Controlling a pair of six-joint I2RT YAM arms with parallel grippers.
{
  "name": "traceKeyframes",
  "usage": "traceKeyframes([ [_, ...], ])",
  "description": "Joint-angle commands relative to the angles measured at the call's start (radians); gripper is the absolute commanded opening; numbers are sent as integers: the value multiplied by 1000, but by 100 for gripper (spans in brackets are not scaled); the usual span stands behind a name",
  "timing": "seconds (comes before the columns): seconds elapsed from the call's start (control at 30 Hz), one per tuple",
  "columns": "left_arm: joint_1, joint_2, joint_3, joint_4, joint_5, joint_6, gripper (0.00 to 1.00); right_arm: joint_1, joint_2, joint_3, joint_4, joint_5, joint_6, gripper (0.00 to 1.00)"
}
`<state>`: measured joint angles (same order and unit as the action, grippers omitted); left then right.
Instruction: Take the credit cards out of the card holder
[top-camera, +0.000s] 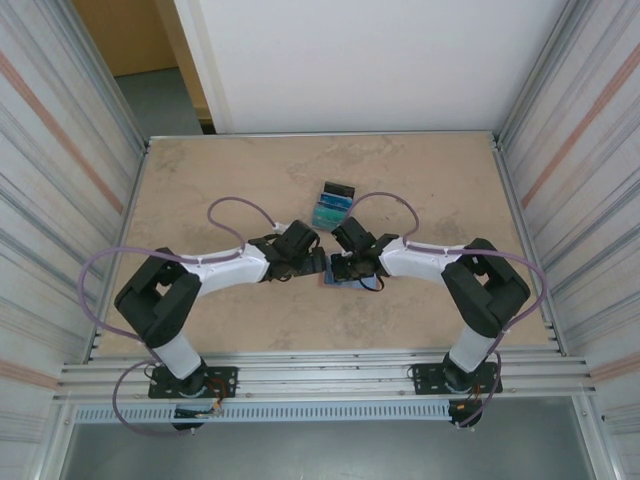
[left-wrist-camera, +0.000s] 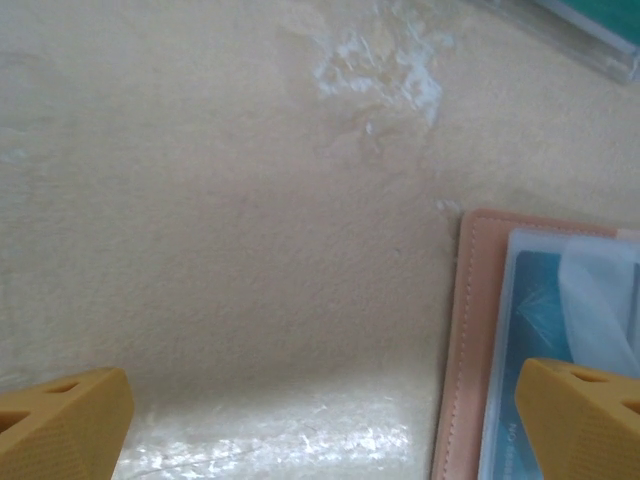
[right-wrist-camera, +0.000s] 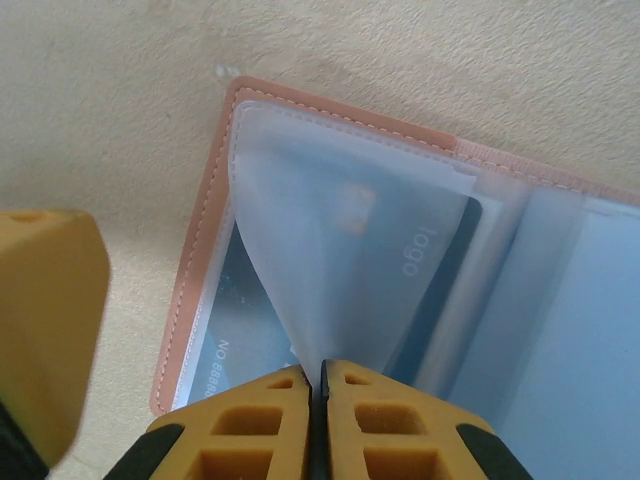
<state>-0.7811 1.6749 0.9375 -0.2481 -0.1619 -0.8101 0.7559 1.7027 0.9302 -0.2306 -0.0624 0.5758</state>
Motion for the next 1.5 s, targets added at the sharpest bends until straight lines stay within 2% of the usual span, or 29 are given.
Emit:
traceKeyframes([
  [0.0,-9,25,5,-25,50,48,99,-18,-47,-26,40,-46,30,12],
  [0.3,-48,94,22,-94,59,141,99,-56,-72,-62,91,-115,45,12],
  [0.47,-52,146,35,-126,55,142,99,-56,-83,-67,91,-114,54,12],
  [0.63,-53,198,58,-216,13,125,99,-52,-110,-73,39,-23,69,20],
  [0.87,-52,223,64,-244,3,101,99,-4,-133,-46,-123,238,111,33],
  [0.97,-52,222,66,-247,5,96,99,6,-128,-41,-167,303,131,33],
  [1.3,-109,170,10,-253,28,-15,98,-12,-129,-76,-122,281,132,35],
  [1.47,-163,158,-2,-253,31,-81,99,-75,-185,-103,-147,284,112,35],
])
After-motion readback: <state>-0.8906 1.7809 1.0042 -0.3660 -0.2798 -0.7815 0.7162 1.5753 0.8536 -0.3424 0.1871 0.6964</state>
